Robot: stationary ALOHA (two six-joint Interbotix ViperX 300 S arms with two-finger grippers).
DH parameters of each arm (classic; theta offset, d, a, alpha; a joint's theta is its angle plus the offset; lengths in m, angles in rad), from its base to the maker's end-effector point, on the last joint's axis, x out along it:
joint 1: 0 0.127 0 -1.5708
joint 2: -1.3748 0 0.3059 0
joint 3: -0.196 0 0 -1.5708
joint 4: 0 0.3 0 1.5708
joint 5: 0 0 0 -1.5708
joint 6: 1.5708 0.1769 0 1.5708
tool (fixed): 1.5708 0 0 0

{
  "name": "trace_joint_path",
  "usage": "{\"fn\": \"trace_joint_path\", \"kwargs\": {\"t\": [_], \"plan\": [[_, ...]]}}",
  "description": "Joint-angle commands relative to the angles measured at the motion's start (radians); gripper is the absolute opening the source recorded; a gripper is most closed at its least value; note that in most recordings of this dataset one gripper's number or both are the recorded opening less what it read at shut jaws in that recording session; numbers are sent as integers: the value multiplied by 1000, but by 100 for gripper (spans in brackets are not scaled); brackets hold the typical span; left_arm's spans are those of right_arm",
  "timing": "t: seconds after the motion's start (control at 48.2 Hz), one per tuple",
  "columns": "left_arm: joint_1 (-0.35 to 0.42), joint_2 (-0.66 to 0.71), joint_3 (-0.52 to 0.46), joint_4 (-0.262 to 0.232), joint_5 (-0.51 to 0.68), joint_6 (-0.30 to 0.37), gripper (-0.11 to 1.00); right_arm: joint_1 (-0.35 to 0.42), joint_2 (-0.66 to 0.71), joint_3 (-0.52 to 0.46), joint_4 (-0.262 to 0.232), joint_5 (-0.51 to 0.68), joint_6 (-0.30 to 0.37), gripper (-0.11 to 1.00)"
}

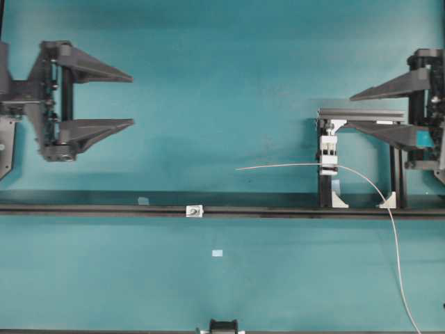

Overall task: Insert the wire into the hole on the left side and pull it with the left arm.
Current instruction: 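Move the right gripper down over the white wire near the clamp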

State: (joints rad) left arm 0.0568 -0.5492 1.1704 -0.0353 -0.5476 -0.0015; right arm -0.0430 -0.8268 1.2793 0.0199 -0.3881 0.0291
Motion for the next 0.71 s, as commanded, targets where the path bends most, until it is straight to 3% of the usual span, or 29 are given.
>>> {"fn": "trace_joint_path", "kwargs": {"t": [0.0,0.374,0.685], "plan": [[6,55,-40,-2,-14,2,70,-6,37,-12,17,-9,2,60],[5,245,-104,-2,-18,6,71,-6,150,-31,21,41,138,61],[5,259,-95,-2,-18,9,71,20,229,-61,21,58,161,61]]}}
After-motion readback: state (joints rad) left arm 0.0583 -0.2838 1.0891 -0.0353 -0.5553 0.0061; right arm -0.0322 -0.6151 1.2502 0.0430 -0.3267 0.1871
